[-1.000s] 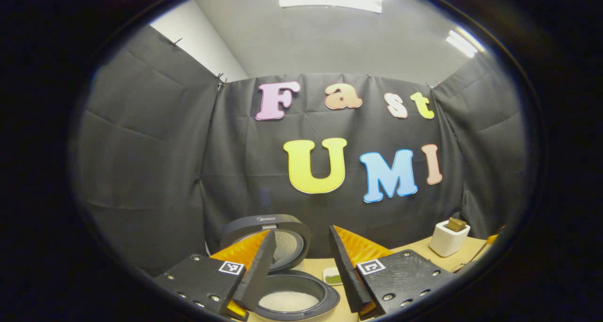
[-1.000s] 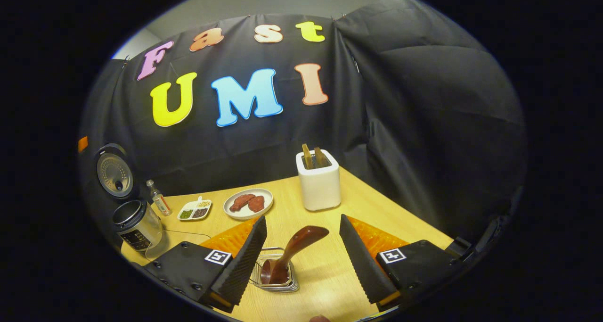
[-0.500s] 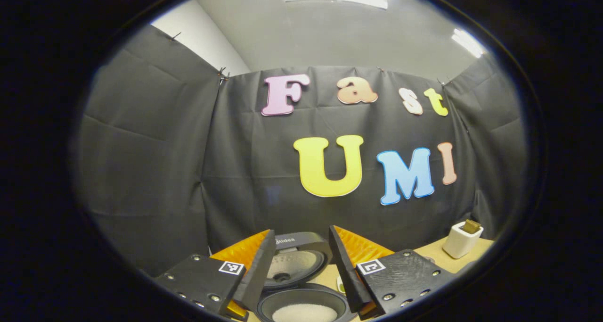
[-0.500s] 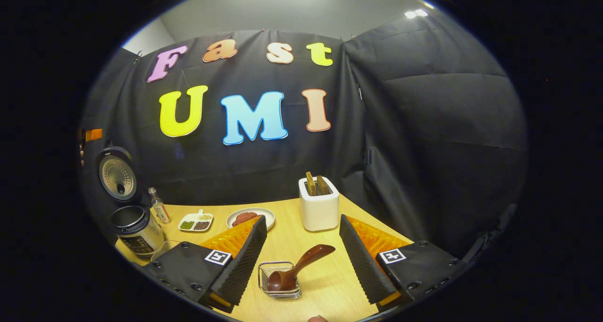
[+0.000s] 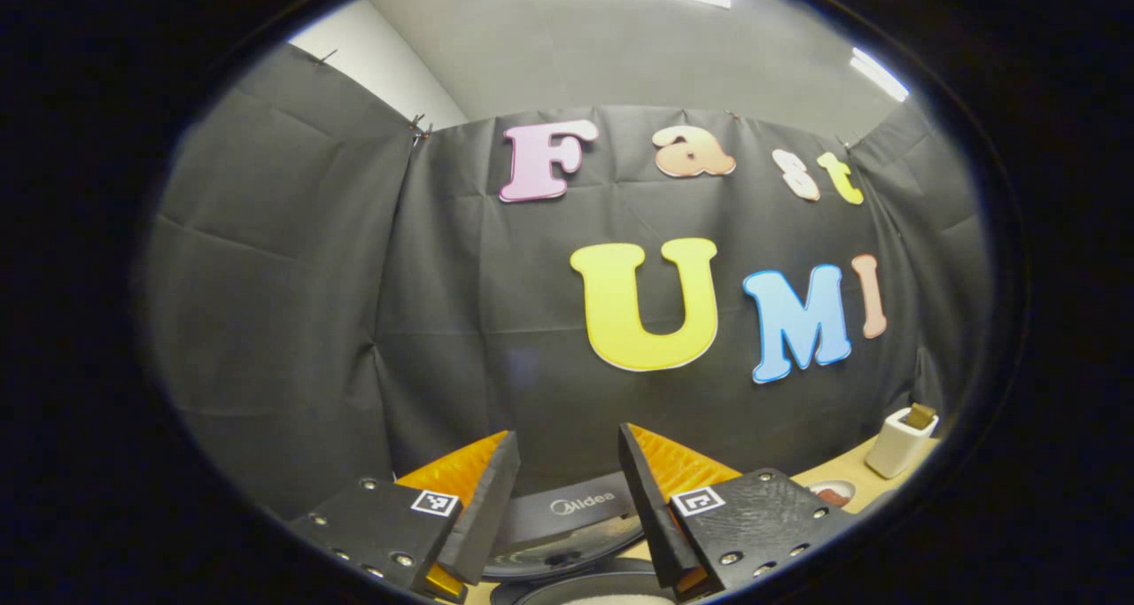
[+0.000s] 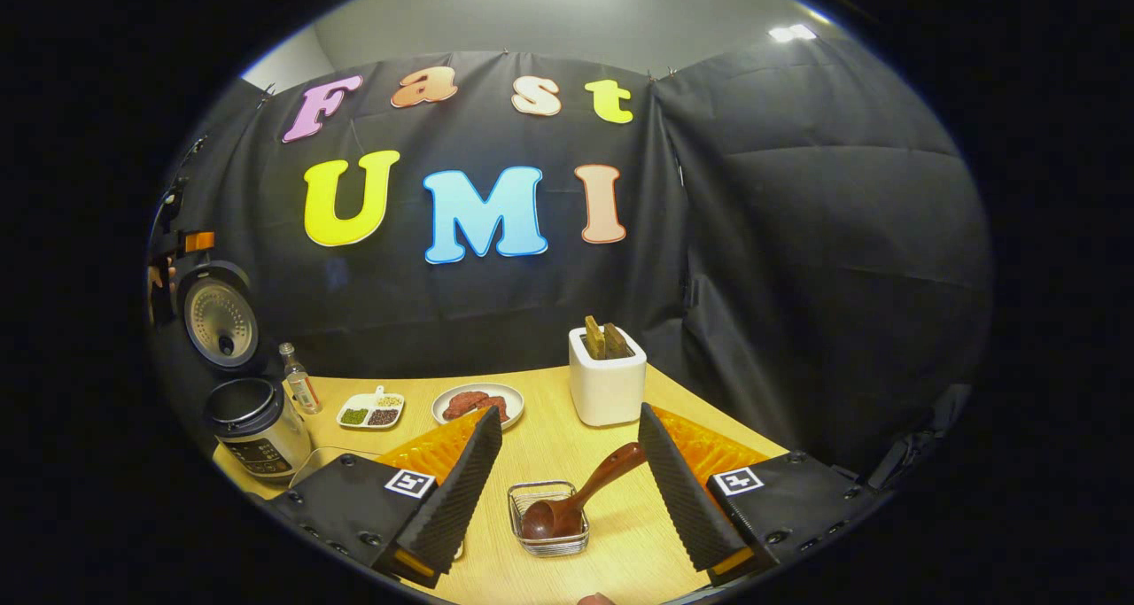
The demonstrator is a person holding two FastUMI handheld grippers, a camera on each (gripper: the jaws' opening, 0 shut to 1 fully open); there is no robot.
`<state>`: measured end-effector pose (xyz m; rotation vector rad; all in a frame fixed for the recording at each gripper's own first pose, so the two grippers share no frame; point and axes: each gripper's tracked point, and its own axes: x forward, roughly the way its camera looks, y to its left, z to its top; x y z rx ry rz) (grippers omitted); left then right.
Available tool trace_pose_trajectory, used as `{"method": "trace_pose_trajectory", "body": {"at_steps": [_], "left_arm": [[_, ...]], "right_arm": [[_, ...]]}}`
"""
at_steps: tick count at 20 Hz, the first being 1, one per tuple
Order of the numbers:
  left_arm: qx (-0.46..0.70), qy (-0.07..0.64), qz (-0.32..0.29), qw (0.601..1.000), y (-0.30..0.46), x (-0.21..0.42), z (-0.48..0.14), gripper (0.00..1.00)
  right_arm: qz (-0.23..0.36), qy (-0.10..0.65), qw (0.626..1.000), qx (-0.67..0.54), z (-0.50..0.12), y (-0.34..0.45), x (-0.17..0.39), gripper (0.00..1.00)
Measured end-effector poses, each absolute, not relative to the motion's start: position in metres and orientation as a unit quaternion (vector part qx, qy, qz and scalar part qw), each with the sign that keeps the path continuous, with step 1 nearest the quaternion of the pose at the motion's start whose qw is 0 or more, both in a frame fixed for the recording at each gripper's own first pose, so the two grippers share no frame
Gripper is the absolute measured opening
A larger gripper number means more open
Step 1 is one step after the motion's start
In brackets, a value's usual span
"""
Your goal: Close the left gripper, press the button to open the rice cooker; take a wooden spoon from the chopstick holder with the right hand, scoop a spoonful of rice and pour it into the rice cooker, then put the wooden spoon back into the chopstick holder.
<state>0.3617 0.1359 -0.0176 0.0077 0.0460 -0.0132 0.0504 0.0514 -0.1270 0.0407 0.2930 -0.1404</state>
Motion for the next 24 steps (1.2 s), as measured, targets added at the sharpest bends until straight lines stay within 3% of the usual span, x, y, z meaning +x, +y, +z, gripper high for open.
{"method": "trace_pose_trajectory", "body": {"at_steps": [8,24], "left_arm": [[0.008,0.049,0.013,0.999,0.138,0.378,-0.050,0.74],[-0.008,0.082,0.014,0.997,0.093,0.280,-0.078,0.77]], "right_arm": [[-0.066,0.147,0.987,0.010,-0.123,0.047,0.050,0.98],[-0.021,0.140,0.990,0.017,-0.116,0.021,0.054,0.98]]}}
